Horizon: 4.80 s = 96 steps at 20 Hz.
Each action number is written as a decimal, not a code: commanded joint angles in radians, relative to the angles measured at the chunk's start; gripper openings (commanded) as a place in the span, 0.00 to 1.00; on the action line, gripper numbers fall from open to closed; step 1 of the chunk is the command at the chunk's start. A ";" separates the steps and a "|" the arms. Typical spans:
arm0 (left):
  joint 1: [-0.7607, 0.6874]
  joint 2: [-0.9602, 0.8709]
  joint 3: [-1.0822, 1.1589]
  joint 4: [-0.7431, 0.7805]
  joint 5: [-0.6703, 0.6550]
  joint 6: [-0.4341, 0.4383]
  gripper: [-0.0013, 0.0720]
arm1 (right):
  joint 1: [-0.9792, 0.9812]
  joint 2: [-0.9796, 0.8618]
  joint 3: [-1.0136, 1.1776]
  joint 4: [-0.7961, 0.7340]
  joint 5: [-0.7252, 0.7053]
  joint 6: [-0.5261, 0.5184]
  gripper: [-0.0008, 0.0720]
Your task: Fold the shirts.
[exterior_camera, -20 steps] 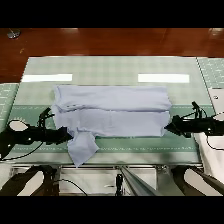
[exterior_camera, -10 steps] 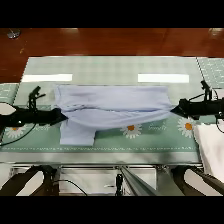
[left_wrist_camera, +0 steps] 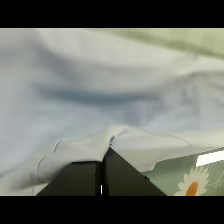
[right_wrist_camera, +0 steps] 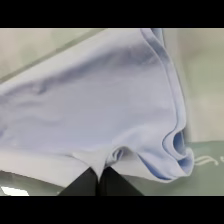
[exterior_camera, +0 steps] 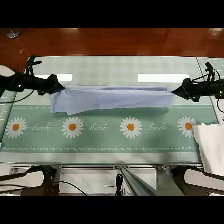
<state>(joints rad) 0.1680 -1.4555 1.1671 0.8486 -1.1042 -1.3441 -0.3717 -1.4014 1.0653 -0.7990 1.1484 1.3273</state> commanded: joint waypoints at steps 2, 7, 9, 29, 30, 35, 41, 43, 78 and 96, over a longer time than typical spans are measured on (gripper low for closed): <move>-0.001 -0.222 0.261 0.000 -0.120 -0.024 0.05 | 0.002 -0.121 0.069 0.054 0.004 -0.023 0.04; -0.001 -0.338 0.348 0.001 -0.156 -0.048 0.05 | 0.040 -0.192 0.072 0.066 -0.058 -0.039 0.04; 0.000 -0.356 0.348 0.000 -0.144 -0.048 0.05 | 0.059 -0.212 0.072 0.073 -0.098 -0.038 0.04; 0.070 0.167 -0.085 -0.084 0.070 0.052 0.98 | -0.020 -0.385 0.190 0.058 0.111 -0.066 0.88; 0.042 0.182 -0.094 -0.087 0.068 0.058 0.98 | 0.001 -0.396 0.191 0.065 0.105 -0.065 0.87; -0.094 0.168 -0.093 -0.087 0.084 0.058 0.96 | 0.058 -0.393 0.198 0.063 0.164 -0.067 0.04; -0.297 0.152 -0.090 -0.158 0.157 0.132 0.05 | 0.027 -0.042 0.198 -0.056 0.258 -0.102 0.04; -0.402 0.119 -0.083 -0.157 0.217 0.128 0.05 | 0.027 0.110 0.153 -0.061 0.280 -0.102 0.04; -0.093 0.660 -0.031 -0.032 -0.077 -0.027 0.05 | 0.765 0.162 0.175 0.087 -0.123 0.109 0.04; -0.086 0.928 -0.439 -0.032 -0.009 -0.029 0.05 | 0.795 -0.378 0.531 0.259 0.059 0.042 0.88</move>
<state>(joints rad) 0.0807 -0.5190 0.7528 0.8154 -1.1328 -1.3731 0.4759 -1.7901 1.5913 -0.5785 1.1103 1.3945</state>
